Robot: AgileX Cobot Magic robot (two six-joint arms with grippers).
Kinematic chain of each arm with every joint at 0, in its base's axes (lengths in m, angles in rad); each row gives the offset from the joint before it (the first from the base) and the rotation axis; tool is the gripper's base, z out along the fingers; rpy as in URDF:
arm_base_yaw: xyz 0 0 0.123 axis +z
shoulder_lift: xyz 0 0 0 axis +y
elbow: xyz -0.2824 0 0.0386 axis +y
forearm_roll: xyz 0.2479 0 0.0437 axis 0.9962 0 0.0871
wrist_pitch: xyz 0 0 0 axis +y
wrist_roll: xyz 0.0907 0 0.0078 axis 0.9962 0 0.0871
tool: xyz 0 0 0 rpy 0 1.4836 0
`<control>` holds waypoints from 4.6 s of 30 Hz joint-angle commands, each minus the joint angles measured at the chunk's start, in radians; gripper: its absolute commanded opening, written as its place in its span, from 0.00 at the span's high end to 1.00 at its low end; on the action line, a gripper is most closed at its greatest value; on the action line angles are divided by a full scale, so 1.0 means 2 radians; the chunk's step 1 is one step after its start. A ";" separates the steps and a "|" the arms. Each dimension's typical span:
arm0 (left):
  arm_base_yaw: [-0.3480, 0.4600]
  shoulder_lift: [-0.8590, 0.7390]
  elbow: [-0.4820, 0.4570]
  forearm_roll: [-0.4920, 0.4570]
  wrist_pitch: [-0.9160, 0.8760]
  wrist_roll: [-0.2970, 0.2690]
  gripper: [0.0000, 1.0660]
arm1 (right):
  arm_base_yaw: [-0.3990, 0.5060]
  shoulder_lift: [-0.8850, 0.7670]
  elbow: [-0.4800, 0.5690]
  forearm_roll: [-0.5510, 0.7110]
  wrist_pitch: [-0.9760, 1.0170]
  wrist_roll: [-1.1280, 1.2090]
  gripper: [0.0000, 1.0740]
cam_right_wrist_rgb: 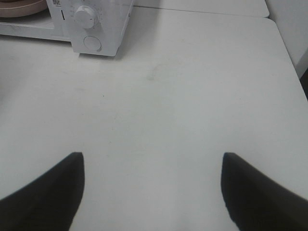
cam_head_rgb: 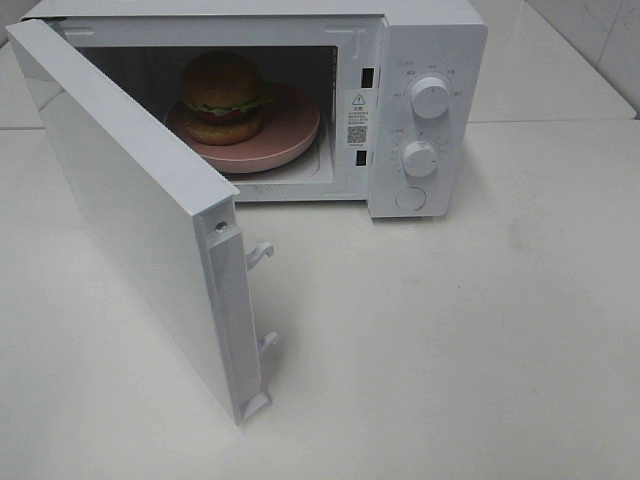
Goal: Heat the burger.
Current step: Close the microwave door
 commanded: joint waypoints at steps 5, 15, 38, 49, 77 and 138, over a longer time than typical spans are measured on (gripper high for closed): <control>0.002 0.033 -0.014 0.002 -0.045 0.000 0.16 | -0.004 -0.013 0.001 -0.001 -0.002 -0.004 0.30; 0.002 0.128 -0.014 0.002 -0.122 0.000 0.22 | -0.004 -0.013 0.001 -0.001 -0.002 -0.004 0.30; 0.002 0.334 0.053 -0.066 -0.427 0.000 1.00 | -0.004 -0.013 0.001 -0.001 -0.002 -0.004 0.30; 0.002 0.406 0.130 -0.055 -0.669 0.000 1.00 | -0.004 -0.013 0.001 -0.001 -0.002 -0.004 0.30; -0.054 0.725 0.123 0.106 -0.986 -0.108 1.00 | -0.004 -0.013 0.001 -0.001 -0.002 -0.004 0.30; -0.300 0.950 -0.229 -0.155 -0.860 0.045 1.00 | -0.004 -0.013 0.001 -0.001 -0.002 -0.004 0.30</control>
